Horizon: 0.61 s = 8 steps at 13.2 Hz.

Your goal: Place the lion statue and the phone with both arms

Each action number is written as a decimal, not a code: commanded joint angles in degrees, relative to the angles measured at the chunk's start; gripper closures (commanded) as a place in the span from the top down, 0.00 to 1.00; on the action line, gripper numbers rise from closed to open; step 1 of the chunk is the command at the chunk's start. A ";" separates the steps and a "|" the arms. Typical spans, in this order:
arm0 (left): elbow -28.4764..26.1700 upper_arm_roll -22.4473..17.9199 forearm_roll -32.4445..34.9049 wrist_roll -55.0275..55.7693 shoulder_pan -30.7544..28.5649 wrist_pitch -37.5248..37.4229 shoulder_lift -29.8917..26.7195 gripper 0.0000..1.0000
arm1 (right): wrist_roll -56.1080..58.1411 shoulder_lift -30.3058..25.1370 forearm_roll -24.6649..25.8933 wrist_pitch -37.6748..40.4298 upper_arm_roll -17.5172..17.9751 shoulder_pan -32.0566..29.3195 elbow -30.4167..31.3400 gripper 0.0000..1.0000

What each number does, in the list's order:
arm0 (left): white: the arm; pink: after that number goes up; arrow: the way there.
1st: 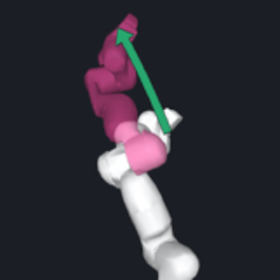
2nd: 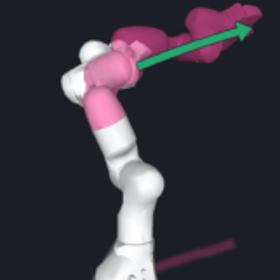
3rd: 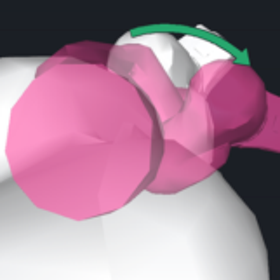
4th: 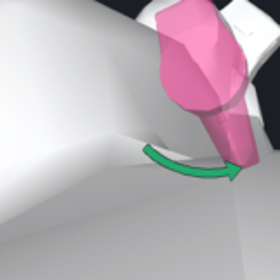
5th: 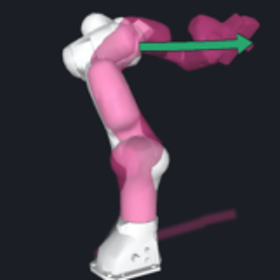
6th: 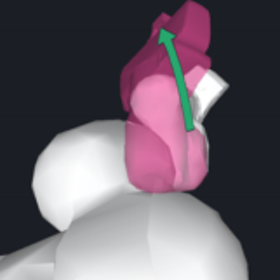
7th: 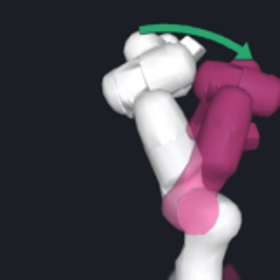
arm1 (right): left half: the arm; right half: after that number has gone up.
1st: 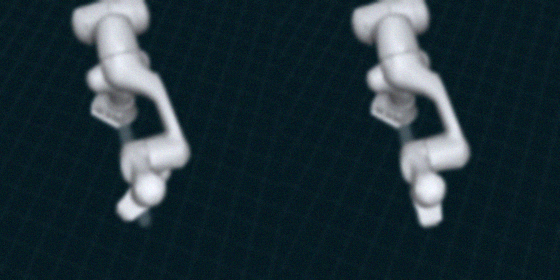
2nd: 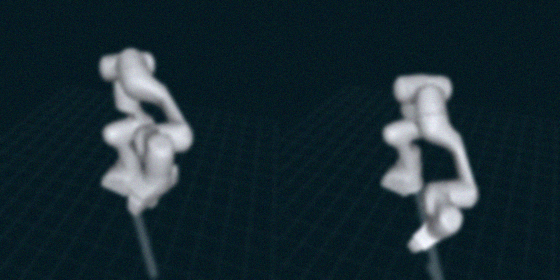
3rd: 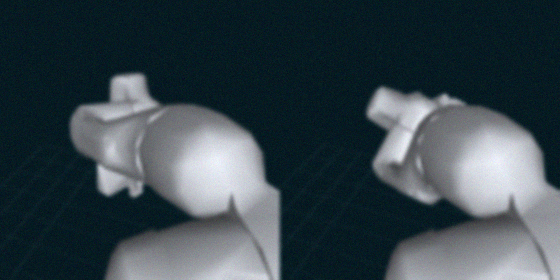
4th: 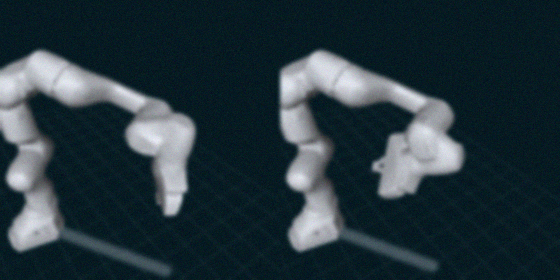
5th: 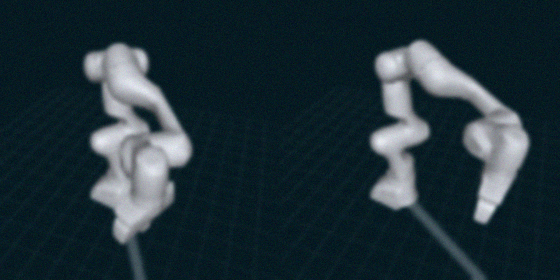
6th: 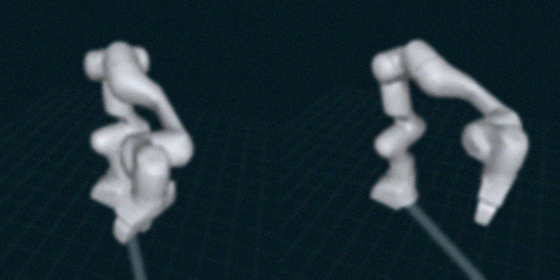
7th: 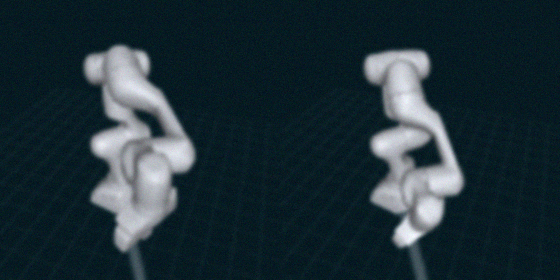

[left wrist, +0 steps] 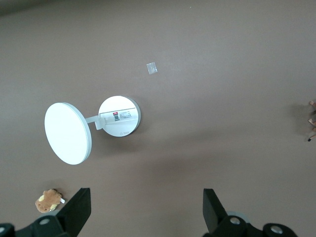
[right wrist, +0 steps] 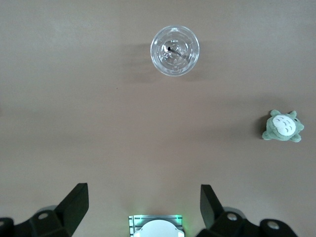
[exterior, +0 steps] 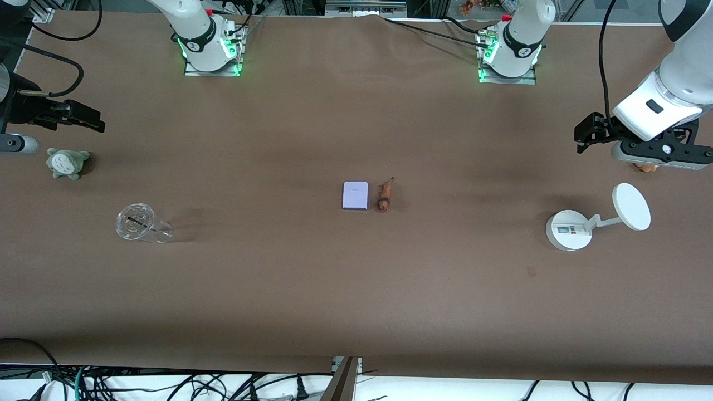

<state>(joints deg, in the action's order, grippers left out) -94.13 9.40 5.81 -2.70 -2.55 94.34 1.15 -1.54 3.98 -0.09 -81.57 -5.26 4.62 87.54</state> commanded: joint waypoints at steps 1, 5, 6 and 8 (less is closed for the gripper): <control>0.00 -0.17 -1.32 0.07 -0.08 -0.12 -0.27 1.00 | 0.31 0.94 0.96 1.68 0.61 -0.58 -2.20 1.00; 0.00 -0.17 -1.32 0.07 -0.08 -0.12 -0.27 1.00 | -0.04 1.73 0.71 1.16 0.69 -0.49 -3.25 1.00; 0.00 -0.17 -1.32 -0.02 -0.08 -0.12 -0.27 1.00 | -0.04 1.73 0.70 1.15 0.69 -0.57 -3.25 1.00; -0.09 -0.17 -1.50 -0.02 -0.08 -0.21 -0.27 1.00 | -0.04 1.99 0.79 1.15 0.61 -0.58 -3.25 1.00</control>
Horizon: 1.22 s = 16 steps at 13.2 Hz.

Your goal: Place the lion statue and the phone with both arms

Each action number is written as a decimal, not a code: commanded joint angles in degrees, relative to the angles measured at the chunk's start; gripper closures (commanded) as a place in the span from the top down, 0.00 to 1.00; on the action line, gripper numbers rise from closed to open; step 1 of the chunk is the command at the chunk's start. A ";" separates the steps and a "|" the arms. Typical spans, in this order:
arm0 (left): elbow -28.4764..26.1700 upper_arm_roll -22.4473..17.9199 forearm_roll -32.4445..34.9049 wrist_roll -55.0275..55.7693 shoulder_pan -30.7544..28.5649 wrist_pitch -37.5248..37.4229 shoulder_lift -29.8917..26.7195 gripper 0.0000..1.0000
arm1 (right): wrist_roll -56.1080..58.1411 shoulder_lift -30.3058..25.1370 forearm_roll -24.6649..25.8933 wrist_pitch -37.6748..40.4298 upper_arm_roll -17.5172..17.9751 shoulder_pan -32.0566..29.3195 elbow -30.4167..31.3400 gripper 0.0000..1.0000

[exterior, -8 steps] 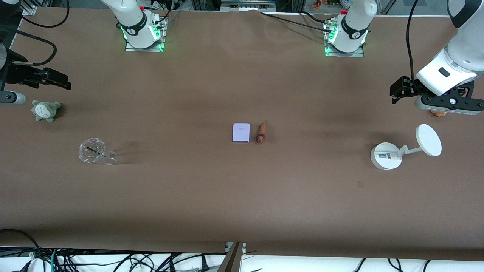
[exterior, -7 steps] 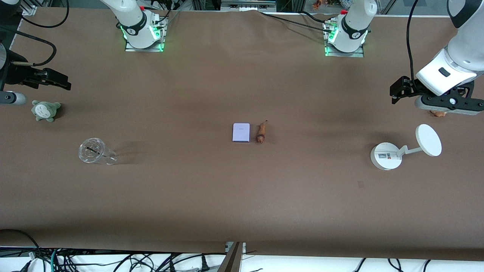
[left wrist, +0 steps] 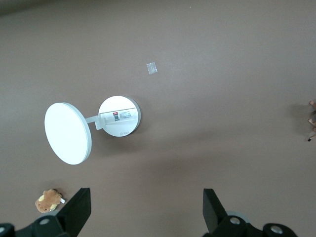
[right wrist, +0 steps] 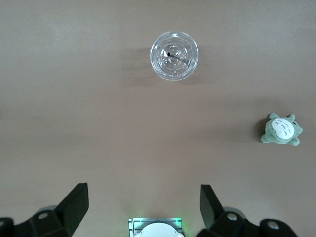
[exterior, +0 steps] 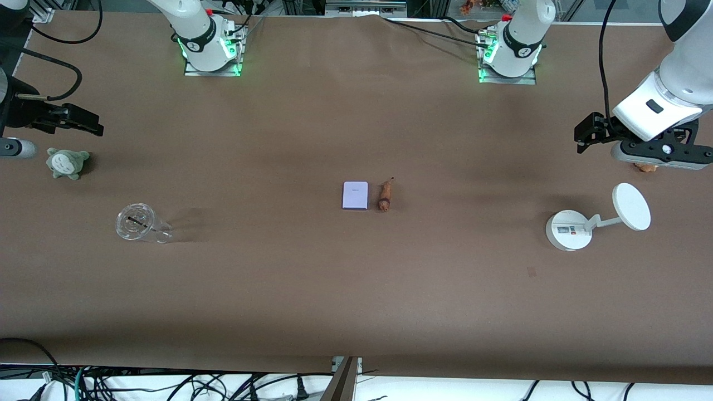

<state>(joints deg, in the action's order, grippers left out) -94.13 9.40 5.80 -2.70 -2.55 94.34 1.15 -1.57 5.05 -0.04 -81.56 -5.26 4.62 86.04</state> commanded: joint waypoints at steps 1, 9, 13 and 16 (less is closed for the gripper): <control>-0.09 -0.17 -1.58 -0.02 -0.08 -0.21 -0.27 1.00 | -0.01 0.92 0.83 1.14 0.60 -0.66 -1.75 1.00; -0.09 -0.08 -1.59 -0.02 -0.08 -0.29 -0.27 1.00 | -0.37 4.42 0.66 0.09 0.78 0.04 -1.84 1.00; -0.09 -0.08 -1.59 -0.02 -0.08 -0.29 -0.27 1.00 | -0.19 5.58 0.40 -0.44 0.87 2.15 -1.84 1.00; -0.09 -0.08 -1.59 -0.02 0.00 -0.29 -0.27 1.00 | -0.10 6.37 0.13 -1.23 0.87 2.85 -1.84 1.00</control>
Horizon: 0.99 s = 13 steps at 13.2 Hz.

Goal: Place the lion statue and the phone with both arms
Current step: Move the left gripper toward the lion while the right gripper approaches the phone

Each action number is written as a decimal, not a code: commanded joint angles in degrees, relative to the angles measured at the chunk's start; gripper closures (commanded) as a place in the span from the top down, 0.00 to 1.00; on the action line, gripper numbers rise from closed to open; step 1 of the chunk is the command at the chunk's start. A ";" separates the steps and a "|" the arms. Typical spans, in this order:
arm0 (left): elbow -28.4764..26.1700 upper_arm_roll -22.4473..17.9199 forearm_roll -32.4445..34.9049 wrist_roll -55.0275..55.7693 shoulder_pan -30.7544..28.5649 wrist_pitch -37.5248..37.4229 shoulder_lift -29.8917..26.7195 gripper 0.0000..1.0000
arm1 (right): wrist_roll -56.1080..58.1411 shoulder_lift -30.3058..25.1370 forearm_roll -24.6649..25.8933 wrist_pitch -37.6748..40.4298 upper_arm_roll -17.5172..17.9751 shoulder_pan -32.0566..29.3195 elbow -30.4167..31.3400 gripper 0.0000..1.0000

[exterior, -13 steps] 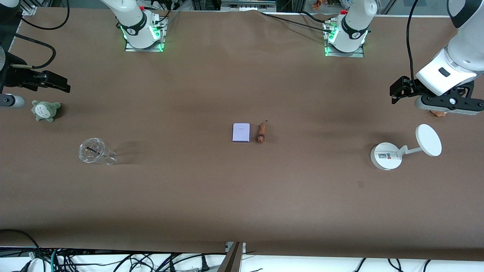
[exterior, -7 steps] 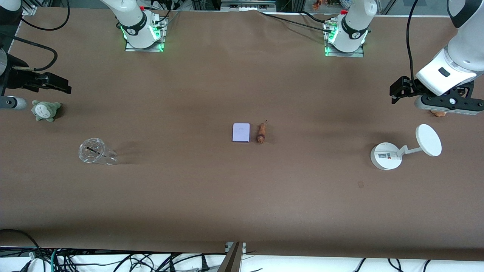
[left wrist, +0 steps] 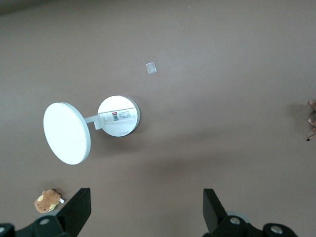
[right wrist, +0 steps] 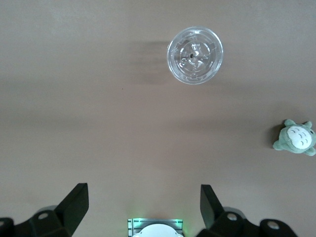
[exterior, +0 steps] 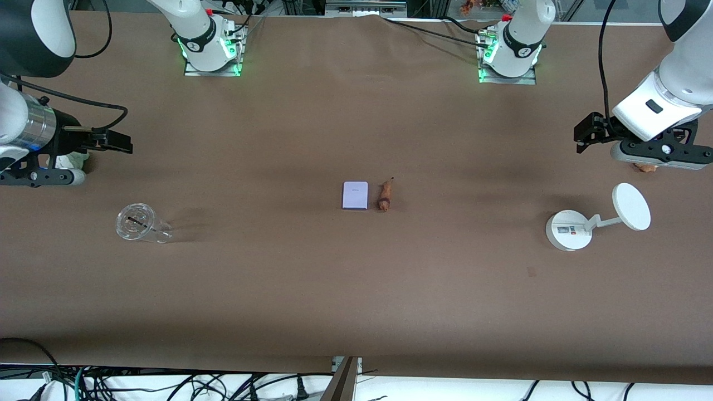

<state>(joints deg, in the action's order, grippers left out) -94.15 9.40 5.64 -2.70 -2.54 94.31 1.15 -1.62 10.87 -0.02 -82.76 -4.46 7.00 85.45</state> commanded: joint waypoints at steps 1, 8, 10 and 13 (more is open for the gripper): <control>-0.07 -0.08 -1.51 -0.02 -0.01 -0.27 -0.28 1.00 | -0.40 0.82 0.11 -0.12 0.07 1.08 -1.25 1.00; 0.81 3.08 -6.51 -0.55 1.22 -0.53 4.89 1.00 | -1.46 1.61 0.11 -2.40 0.07 3.63 -1.25 1.00; 1.08 5.01 -13.15 -0.11 1.83 -0.36 8.41 1.00 | -1.54 2.13 0.02 -4.15 0.16 5.29 -1.25 1.00; 0.64 5.63 -18.56 0.77 6.29 6.73 13.68 1.00 | -4.86 2.93 -0.15 -6.09 0.16 6.44 -1.25 1.00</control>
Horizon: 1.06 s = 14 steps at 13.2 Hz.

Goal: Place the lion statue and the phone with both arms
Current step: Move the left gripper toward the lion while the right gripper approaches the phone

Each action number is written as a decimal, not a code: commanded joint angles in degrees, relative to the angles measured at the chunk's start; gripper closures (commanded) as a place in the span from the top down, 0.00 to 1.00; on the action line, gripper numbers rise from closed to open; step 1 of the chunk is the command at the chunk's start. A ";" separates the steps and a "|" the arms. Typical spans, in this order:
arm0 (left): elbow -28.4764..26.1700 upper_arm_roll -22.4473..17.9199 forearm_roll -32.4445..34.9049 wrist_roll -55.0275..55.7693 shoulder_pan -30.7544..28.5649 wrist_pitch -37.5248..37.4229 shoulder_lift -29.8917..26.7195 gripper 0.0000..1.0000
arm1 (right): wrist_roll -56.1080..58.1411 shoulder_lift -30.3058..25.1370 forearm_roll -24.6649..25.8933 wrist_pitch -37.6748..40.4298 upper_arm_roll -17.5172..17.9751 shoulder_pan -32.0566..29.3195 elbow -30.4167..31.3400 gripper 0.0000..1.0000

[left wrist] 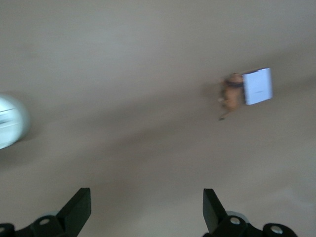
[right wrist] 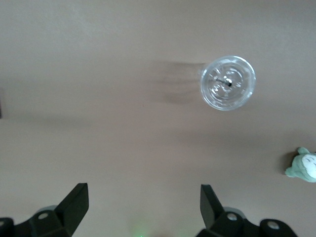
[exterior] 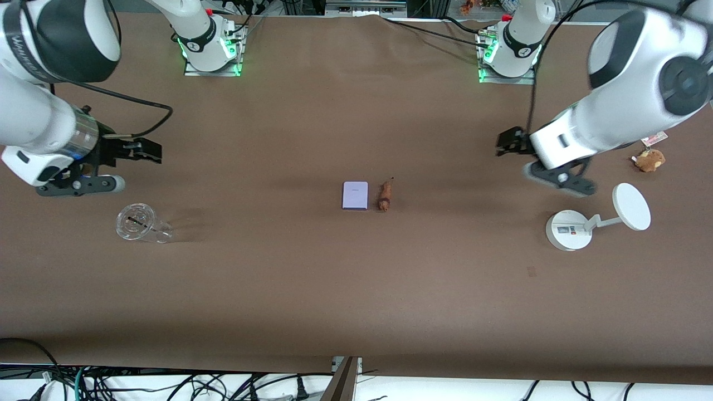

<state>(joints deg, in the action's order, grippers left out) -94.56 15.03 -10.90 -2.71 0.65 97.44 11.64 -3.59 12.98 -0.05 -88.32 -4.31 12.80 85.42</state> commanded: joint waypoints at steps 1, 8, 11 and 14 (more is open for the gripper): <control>0.61 -0.09 -1.49 2.95 5.92 7.55 4.78 1.00 | -4.65 1.07 -0.12 -1.06 0.01 1.43 -1.22 1.00; -5.00 -0.26 -0.17 13.94 17.36 31.19 14.99 1.00 | -7.05 4.24 -1.79 -5.90 -0.08 2.31 -1.05 1.00; -12.21 -0.26 -0.26 14.57 20.17 44.81 16.65 1.00 | -7.22 6.08 -1.79 -7.56 0.01 2.84 -0.79 1.00; -13.02 -0.61 -0.26 18.61 23.60 49.25 19.38 1.00 | -9.66 8.81 -1.79 -10.72 0.01 5.12 -0.70 1.00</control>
<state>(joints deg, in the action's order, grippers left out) -107.11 15.28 -11.63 13.29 21.84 145.01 30.48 -10.41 20.22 -1.24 -97.74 -4.20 16.21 85.44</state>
